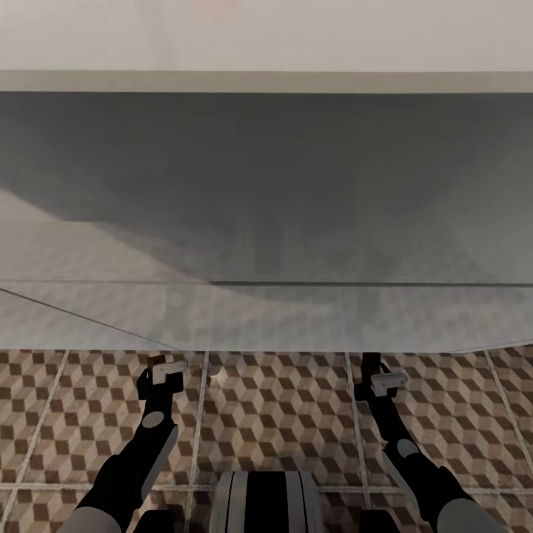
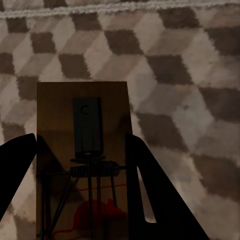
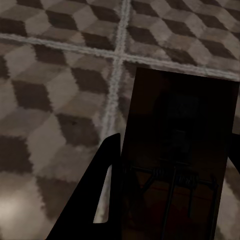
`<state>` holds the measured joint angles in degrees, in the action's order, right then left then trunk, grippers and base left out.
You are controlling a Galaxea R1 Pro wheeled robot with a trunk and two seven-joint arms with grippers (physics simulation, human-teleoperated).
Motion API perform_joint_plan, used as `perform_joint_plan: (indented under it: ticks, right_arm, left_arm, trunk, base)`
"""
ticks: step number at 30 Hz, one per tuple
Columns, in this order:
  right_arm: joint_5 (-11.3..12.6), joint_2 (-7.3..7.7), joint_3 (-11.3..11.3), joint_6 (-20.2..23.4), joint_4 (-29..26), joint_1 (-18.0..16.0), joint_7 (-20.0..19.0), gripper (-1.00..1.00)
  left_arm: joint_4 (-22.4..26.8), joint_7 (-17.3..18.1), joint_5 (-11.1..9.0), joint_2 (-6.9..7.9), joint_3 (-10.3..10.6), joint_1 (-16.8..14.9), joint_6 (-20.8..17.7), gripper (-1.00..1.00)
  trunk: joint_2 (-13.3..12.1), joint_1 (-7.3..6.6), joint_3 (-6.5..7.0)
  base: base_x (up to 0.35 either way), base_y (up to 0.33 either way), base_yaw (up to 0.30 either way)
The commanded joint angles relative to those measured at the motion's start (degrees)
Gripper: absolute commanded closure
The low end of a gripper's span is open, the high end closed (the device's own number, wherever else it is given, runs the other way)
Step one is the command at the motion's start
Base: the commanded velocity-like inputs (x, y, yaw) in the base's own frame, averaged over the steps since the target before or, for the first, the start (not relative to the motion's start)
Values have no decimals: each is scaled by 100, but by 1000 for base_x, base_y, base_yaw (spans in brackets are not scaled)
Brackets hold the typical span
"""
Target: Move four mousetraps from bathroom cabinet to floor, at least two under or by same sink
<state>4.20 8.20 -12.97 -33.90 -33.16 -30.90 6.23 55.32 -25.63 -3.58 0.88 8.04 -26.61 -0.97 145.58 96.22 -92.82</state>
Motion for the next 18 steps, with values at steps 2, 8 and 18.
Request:
perform_joint_plan:
  ticks: [2,8,18]
  right_arm:
    - [54,7,-48,-20,2,-4,27,100]
    - [54,6,-48,-20,2,-4,27,100]
    - [62,6,-48,-20,2,-4,27,100]
  left_arm:
    - [5,-47,-37,8,29,-2,-11,100]
    - [5,-47,-37,8,30,-2,-10,100]
    - [5,-47,-37,8,30,-2,-9,100]
  trunk:
    - [1,-1,-3]
    - [1,-1,-3]
    - [1,-1,-3]
  base:
    - [0,0,0]
    - [0,0,0]
    - [0,0,0]
